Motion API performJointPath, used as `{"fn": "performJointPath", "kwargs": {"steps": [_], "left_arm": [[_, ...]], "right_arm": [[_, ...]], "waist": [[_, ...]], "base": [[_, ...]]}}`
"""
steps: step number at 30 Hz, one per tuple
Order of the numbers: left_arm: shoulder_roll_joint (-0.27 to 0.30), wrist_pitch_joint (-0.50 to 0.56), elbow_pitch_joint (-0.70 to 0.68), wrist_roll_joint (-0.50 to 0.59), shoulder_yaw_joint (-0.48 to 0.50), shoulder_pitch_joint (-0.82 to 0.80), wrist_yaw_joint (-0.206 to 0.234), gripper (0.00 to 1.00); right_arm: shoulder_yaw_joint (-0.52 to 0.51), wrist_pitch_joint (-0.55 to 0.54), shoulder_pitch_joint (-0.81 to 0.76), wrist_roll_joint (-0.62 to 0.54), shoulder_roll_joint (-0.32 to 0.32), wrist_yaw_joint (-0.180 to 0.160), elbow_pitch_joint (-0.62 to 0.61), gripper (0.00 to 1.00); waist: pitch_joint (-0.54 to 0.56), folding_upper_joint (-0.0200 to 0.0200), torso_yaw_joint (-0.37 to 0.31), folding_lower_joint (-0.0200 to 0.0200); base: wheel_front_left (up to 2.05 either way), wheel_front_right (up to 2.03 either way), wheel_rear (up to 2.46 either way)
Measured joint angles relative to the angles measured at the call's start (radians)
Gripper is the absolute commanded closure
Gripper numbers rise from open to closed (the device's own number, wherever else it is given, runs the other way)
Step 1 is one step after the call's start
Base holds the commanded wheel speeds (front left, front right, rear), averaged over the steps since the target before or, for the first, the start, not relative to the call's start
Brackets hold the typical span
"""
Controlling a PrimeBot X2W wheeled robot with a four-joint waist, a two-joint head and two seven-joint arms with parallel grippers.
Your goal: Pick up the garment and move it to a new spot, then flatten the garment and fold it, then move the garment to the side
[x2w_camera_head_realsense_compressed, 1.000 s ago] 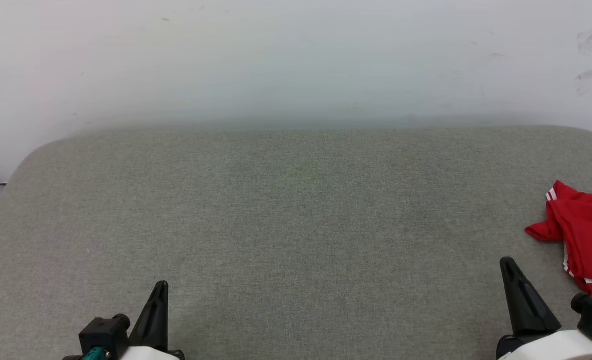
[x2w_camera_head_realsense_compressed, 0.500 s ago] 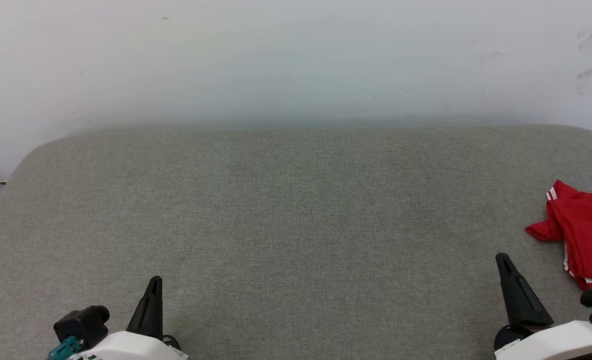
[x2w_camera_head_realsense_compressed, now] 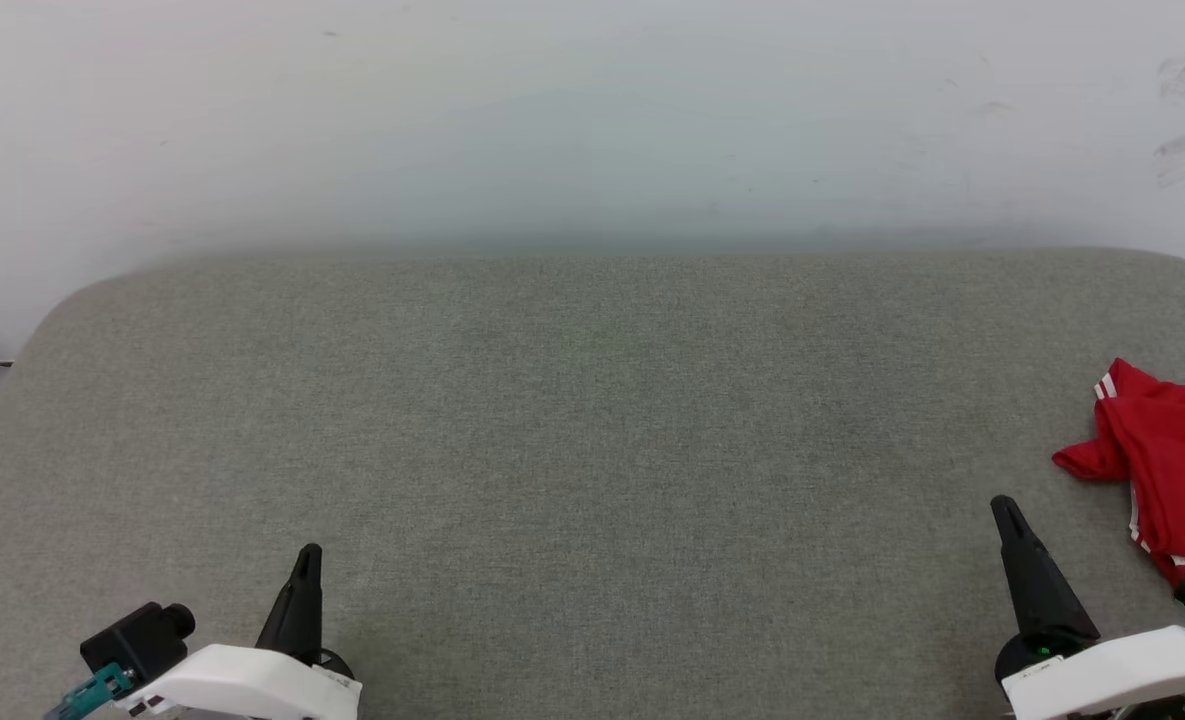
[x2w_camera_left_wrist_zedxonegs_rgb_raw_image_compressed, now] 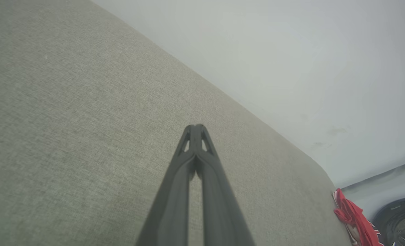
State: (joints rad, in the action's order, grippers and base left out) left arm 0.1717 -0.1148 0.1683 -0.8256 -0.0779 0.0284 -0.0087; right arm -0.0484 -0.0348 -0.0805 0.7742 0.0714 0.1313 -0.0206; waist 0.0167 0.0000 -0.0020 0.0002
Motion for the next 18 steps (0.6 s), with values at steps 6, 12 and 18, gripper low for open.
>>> {"fn": "performJointPath", "kwargs": {"steps": [6,12,18], "left_arm": [[-0.014,0.021,0.007,-0.075,0.019,-0.015,-0.010,1.00],[-0.022,0.042,0.016,-0.145,0.033,-0.025,-0.019,1.00],[-0.029,0.060,0.021,-0.211,0.051,-0.035,-0.032,1.00]], "right_arm": [[0.000,-0.001,0.016,0.082,0.003,0.000,0.027,1.00],[0.000,-0.003,0.028,0.161,0.005,0.000,0.050,1.00],[-0.001,-0.007,0.043,0.235,0.006,0.000,0.071,1.00]], "waist": [[-0.001,0.0000,0.000,0.0000],[-0.003,0.0000,0.000,0.0000],[-0.004,0.0000,0.000,0.0000]], "base": [[0.00,0.00,0.00],[0.00,0.00,0.00],[0.00,0.00,0.00]]}}
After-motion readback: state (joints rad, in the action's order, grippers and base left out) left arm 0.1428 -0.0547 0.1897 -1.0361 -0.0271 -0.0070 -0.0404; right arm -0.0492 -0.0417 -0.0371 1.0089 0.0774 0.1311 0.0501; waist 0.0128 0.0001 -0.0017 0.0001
